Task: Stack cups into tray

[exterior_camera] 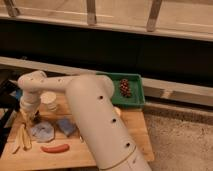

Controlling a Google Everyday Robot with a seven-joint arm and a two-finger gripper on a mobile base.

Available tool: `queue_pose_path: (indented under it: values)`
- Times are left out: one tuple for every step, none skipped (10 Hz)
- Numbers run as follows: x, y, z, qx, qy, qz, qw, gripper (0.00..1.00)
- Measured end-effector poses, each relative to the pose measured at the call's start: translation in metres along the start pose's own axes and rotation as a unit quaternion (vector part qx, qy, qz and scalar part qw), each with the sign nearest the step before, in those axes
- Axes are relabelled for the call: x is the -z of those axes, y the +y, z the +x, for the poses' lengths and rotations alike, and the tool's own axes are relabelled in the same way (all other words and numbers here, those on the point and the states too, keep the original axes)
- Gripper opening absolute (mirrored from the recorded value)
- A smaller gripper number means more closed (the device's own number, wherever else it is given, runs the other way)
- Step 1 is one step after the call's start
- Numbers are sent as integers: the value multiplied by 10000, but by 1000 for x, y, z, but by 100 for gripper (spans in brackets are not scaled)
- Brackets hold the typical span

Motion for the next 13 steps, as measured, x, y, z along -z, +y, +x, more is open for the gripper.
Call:
queue_pose_path:
  values:
    - [2,0,0,5,-11,-3,10000,0]
    - [6,2,-1,5,7,-46,10000,0]
    - [12,4,-2,50,51,-117,9999,0]
    - [24,11,-5,155,80,-146,9997,0]
    - [35,18,-8,246,71,-147,9996,0]
    - [50,25,-11,338,39,-134,9993,0]
    - [63,31,-14,427,-8,-118,9990,0]
    - [76,37,-18,527,-72,-98,9985,0]
    - [87,42,-21,621,-148,-76,9979,0]
    - [99,46,-24,716,-231,-33,9972,0]
    - [110,46,-27,775,-284,32,9966,0]
    - [119,45,-28,804,-303,116,9962,0]
    - [134,40,-32,828,-333,284,9956,0]
